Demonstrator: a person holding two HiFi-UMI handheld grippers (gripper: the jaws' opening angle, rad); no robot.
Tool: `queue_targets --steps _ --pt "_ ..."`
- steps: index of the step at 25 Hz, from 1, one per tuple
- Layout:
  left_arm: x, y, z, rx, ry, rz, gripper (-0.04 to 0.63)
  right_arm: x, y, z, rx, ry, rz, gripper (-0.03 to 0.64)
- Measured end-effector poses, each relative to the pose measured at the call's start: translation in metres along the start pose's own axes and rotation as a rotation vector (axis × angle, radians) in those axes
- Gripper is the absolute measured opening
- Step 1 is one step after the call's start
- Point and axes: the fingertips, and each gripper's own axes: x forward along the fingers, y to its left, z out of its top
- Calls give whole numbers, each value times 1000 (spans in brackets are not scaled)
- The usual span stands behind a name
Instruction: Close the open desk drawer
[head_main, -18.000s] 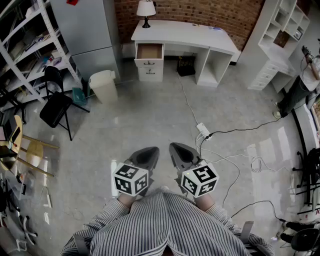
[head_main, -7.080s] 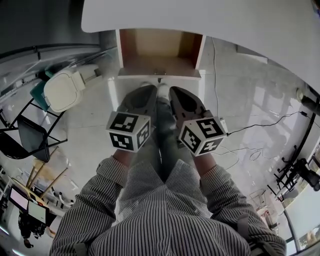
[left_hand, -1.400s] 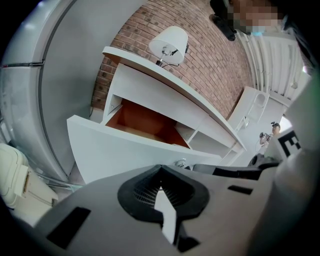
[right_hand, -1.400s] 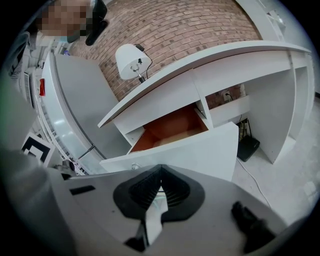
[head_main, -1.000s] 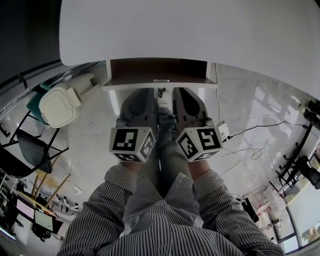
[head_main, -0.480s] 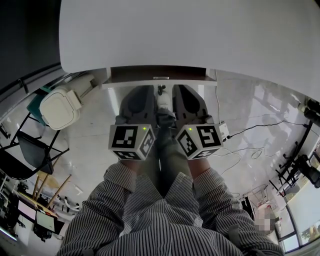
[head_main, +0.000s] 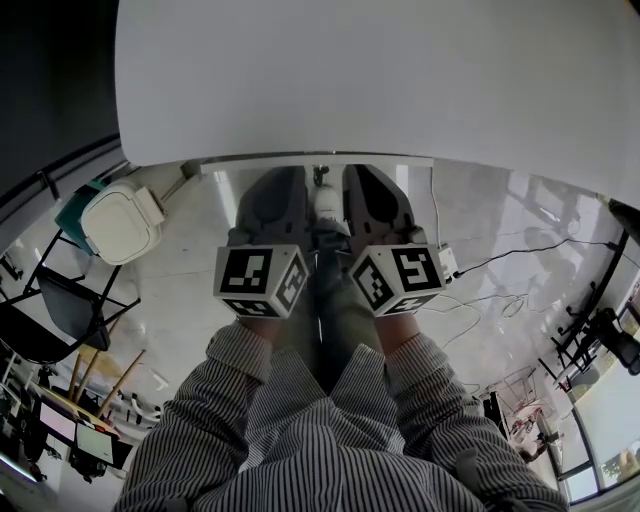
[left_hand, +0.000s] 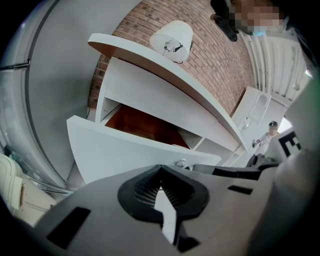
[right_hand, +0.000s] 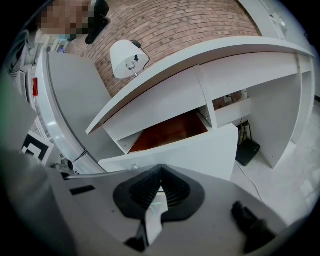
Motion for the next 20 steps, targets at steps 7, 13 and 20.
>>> queue_targets --steps 7,13,20 --pt "8 5 19 35 -15 11 12 12 3 16 12 -23 13 17" --pt "17 8 27 29 -18 12 12 21 1 23 33 -29 15 17" --pt "27 5 41 45 -35 -9 12 29 -4 40 16 -53 12 17"
